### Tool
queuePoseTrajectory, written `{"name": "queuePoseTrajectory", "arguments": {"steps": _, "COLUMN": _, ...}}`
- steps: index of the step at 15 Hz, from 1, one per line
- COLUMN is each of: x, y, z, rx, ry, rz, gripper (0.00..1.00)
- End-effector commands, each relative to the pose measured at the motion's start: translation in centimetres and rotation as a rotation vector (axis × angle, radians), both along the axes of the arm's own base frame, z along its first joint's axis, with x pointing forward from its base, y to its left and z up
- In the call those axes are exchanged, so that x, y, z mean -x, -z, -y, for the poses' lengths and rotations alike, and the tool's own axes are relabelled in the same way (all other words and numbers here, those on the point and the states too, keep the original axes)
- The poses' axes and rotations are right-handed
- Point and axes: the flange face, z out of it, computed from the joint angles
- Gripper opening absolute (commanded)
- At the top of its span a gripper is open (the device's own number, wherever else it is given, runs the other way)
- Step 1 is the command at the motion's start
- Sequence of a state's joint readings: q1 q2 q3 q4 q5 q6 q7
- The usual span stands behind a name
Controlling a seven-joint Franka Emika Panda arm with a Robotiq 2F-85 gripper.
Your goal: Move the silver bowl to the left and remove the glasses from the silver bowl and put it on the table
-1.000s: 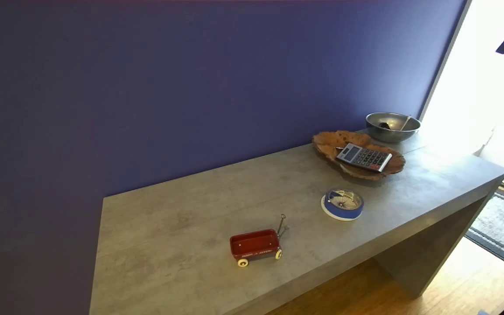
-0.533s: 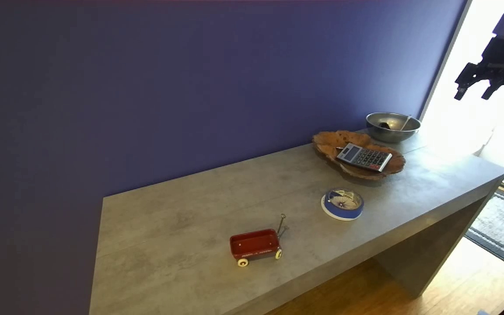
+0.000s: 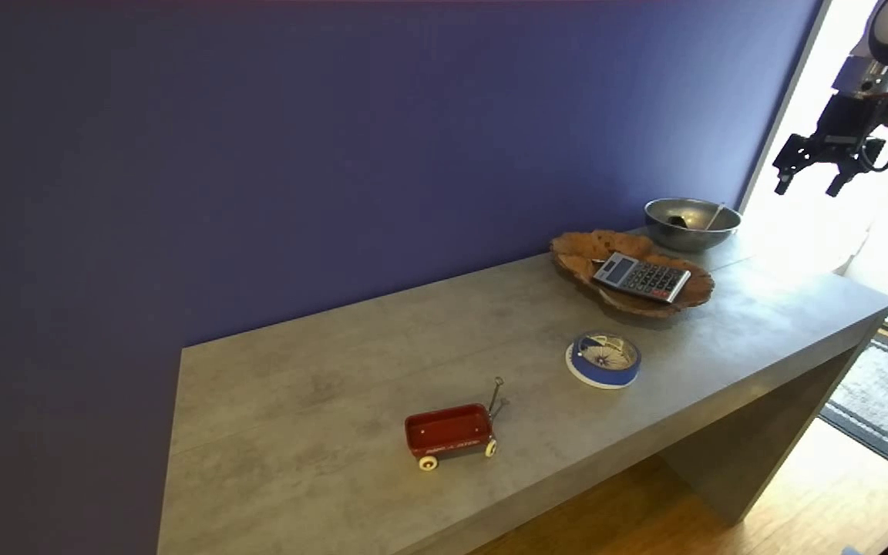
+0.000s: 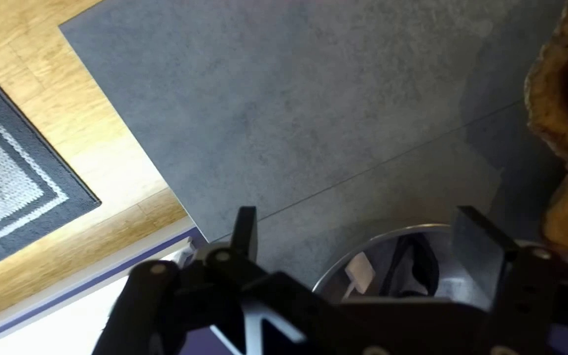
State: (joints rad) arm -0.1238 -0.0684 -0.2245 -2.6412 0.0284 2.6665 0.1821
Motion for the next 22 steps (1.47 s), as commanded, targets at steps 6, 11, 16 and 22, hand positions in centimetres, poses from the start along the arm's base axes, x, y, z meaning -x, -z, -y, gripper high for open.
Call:
{"name": "queuePoseTrajectory", "arguments": {"steps": 6, "x": -4.4, "y": 8.6, "z": 1.6, "rx": -0.083, "ry": 0.463, "rz": 0.077, "gripper": 1.00}}
{"name": "queuePoseTrajectory", "arguments": {"steps": 11, "x": -7.4, "y": 11.0, "z": 2.9, "rx": -0.144, "ry": 0.677, "rz": 0.124, "gripper": 0.96}}
{"name": "queuePoseTrajectory", "arguments": {"steps": 16, "x": -7.7, "y": 13.2, "z": 4.2, "rx": -0.134, "ry": 0.749, "rz": 0.127, "gripper": 0.56}}
{"name": "queuePoseTrajectory", "arguments": {"steps": 22, "x": -8.1, "y": 12.8, "z": 4.3, "rx": -0.168, "ry": 0.740, "rz": 0.134, "gripper": 0.15}}
